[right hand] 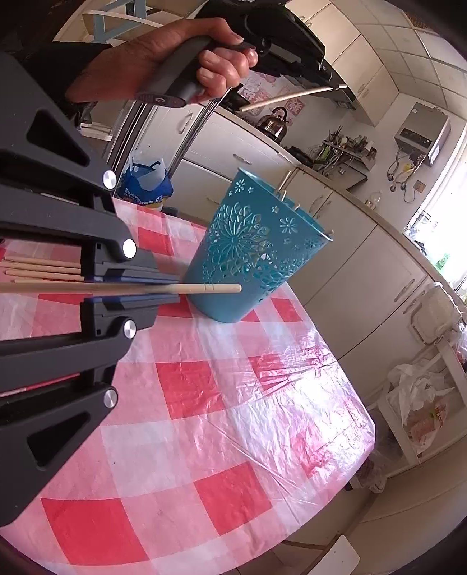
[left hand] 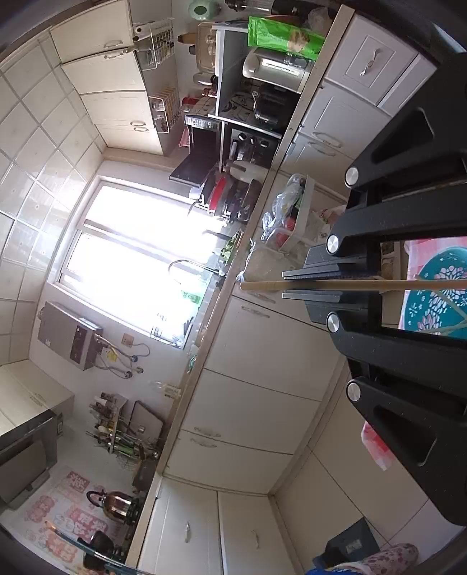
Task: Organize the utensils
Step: 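Lower the chopstick into the teal basket and open the left tool, then lower the chopstick into the basket and open the right tool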
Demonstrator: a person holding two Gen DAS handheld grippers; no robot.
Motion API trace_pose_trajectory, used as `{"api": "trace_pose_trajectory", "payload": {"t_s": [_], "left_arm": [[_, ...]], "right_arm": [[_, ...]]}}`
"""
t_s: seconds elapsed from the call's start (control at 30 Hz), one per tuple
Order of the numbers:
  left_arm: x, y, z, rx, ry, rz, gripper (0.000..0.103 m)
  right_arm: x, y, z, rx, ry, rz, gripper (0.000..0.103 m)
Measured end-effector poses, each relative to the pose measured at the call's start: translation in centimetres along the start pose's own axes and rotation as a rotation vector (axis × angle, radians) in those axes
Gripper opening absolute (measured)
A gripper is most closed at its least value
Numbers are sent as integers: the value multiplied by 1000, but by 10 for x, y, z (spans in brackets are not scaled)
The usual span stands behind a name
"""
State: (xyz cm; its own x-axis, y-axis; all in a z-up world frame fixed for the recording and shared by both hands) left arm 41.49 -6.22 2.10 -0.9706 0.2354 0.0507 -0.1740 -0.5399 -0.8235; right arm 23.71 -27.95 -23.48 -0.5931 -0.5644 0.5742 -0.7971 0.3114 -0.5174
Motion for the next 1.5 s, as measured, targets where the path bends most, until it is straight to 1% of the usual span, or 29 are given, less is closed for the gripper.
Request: {"api": "trace_pose_trajectory", "payload": {"t_s": [0.1, 0.17, 0.23, 0.37, 0.47, 0.63, 0.87, 1.0, 1.1, 1.13, 1.2, 1.23, 1.27, 1.33, 1.4, 1.5], "left_arm": [[-15, 0, 1, -24, -23, 33, 5], [-26, 4, -3, -33, -44, 39, 5], [-37, 13, -9, -32, -66, 23, 5], [-56, 36, -24, -46, -110, -36, 5], [-64, 48, -33, -51, -133, -75, 5], [-67, 62, -42, -68, -156, -115, 5], [-63, 75, -45, -97, -170, -141, 5], [-57, 85, -41, -144, -170, -171, 5], [-50, 91, -37, -176, -174, -213, 6], [-46, 91, -36, -174, -176, -219, 7], [-32, 81, -42, -145, -194, -215, 14], [-22, 73, -47, -116, -207, -204, 24], [-13, 64, -52, -87, -218, -188, 38], [9, 46, -65, -19, -239, -140, 49], [24, 37, -76, 24, -246, -128, 49], [36, 33, -87, 55, -255, -129, 49]], "right_arm": [[1, -1, 0, -8, -7, 1, 6], [1, -1, 1, -11, -12, -1, 6], [1, -1, 1, -12, -15, 1, 6], [2, -3, 1, -17, -21, 5, 6], [0, -4, -1, -15, -27, 5, 6], [0, -4, -3, -12, -29, 9, 6], [4, -5, -3, -11, -29, 16, 6], [5, -6, -3, -15, -32, 23, 6], [7, -8, -6, -12, -36, 34, 6], [8, -9, -8, -8, -38, 43, 6], [12, -13, -14, 17, -36, 67, 6], [15, -16, -18, 35, -31, 84, 6], [19, -21, -24, 53, -30, 107, 6], [26, -34, -38, 77, -46, 160, 6], [31, -55, -57, 115, -60, 226, 6], [27, -92, -81, 152, -73, 302, 6]]}}
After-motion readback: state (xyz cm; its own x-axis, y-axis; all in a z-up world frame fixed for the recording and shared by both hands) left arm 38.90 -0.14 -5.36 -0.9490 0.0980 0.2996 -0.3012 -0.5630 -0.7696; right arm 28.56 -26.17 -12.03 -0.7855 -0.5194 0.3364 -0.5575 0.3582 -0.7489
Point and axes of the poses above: each gripper's, at about its wrist camera, not at the fingertips, and x roughly against the way its jaws point, z to its right, y to its underside, the point moved 6 cm from there along -x, roughly the way its jaws point, and after that the axes turned 14 degrees about x, right-handed, at the moved point
